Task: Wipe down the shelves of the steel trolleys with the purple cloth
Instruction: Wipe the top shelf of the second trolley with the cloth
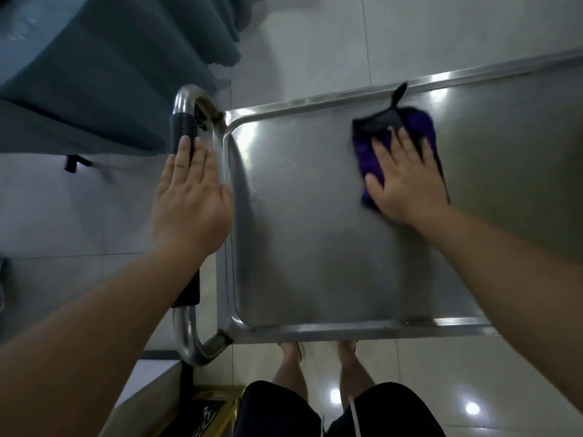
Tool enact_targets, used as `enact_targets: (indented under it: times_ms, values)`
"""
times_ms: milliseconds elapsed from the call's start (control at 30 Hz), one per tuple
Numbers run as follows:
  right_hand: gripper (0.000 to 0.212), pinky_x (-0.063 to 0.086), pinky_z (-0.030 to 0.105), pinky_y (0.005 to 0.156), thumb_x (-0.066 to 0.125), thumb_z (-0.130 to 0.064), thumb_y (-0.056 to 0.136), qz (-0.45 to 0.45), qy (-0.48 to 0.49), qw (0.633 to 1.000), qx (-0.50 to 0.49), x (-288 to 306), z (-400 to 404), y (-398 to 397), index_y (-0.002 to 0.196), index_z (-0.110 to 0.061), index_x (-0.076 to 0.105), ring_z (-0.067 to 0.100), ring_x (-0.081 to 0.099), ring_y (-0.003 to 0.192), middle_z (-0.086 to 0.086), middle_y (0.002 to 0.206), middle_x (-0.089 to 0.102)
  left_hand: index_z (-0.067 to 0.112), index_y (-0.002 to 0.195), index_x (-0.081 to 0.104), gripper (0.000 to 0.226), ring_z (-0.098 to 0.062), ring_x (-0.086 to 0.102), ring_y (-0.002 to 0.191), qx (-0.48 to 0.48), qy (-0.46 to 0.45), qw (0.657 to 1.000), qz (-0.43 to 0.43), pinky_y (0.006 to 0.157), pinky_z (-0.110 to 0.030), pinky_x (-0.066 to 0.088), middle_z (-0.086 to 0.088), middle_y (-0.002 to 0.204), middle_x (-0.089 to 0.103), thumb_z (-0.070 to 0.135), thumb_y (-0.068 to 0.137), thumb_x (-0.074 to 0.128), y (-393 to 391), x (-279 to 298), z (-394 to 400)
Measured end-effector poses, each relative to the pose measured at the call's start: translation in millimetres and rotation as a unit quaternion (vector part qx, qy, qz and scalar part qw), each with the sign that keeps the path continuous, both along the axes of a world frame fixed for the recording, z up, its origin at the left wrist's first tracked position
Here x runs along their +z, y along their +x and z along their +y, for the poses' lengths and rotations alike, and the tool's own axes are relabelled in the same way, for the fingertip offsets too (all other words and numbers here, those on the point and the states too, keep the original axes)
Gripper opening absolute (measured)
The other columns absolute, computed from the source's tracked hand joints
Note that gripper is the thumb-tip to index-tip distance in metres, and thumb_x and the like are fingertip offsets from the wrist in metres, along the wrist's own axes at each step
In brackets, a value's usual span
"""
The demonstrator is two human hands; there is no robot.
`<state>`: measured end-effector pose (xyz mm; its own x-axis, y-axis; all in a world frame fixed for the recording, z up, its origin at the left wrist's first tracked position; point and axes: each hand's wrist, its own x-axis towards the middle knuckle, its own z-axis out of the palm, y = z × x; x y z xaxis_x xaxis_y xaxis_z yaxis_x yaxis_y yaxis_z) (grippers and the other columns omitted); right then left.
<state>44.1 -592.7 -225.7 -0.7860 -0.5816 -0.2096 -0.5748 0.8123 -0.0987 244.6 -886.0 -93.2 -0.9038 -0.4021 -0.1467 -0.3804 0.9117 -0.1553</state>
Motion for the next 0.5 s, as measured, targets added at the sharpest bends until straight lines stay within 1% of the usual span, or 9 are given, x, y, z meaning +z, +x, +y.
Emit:
enact_targets:
  times_ms: [100, 233, 367, 433, 500]
  values:
    - [0.076, -0.002, 0.052, 0.127, 0.014, -0.06, 0.098, -0.022, -0.002, 0.999, -0.041, 7, -27, -47, 0.165, -0.024, 0.015, 0.023, 0.003, 0.16, 0.009, 0.172, 0.013, 0.007, 0.168, 0.011, 0.065, -0.022, -0.01, 0.163, -0.006, -0.007, 1.0, 0.0, 0.132, -0.042, -0.004, -0.011, 0.177, 0.001, 0.04, 0.113, 0.018, 1, -2, -1]
    - [0.072, -0.003, 0.052, 0.128, 0.014, -0.055, 0.1, -0.026, -0.01, 0.998, -0.061, 9, -37, -63, 0.165, -0.023, 0.012, 0.023, 0.001, 0.16, 0.009, 0.173, 0.011, 0.008, 0.168, 0.01, 0.066, -0.021, -0.012, 0.163, -0.006, -0.01, 1.0, -0.004, 0.132, -0.043, -0.002, -0.009, 0.178, 0.0, 0.042, 0.112, 0.016, -1, -3, -3]
    - [0.074, -0.001, 0.05, 0.128, 0.016, -0.052, 0.099, -0.032, -0.011, 0.998, -0.055, 18, -15, -28, 0.165, -0.019, 0.015, 0.023, 0.003, 0.16, 0.011, 0.172, 0.014, 0.009, 0.168, 0.009, 0.066, -0.02, -0.013, 0.162, -0.003, 0.0, 1.0, -0.002, 0.132, -0.042, -0.004, -0.008, 0.178, -0.002, 0.042, 0.112, 0.015, -2, -1, -1]
    - [0.073, 0.002, 0.051, 0.128, 0.02, -0.05, 0.099, -0.024, -0.013, 0.999, -0.036, 22, 7, 6, 0.165, -0.017, 0.02, 0.025, 0.007, 0.159, 0.014, 0.171, 0.018, 0.009, 0.168, 0.009, 0.066, -0.019, -0.013, 0.162, -0.003, 0.006, 1.0, 0.001, 0.132, -0.042, -0.004, -0.008, 0.178, -0.001, 0.042, 0.112, 0.015, -3, -1, 0]
    - [0.071, 0.008, 0.054, 0.127, 0.028, -0.047, 0.101, -0.015, -0.019, 1.0, -0.011, 24, 40, 48, 0.162, -0.012, 0.028, 0.029, 0.013, 0.159, 0.018, 0.168, 0.023, 0.008, 0.168, 0.01, 0.066, -0.019, -0.013, 0.162, -0.003, 0.012, 1.0, 0.0, 0.132, -0.042, -0.003, -0.008, 0.178, 0.0, 0.041, 0.112, 0.016, -3, 1, 1]
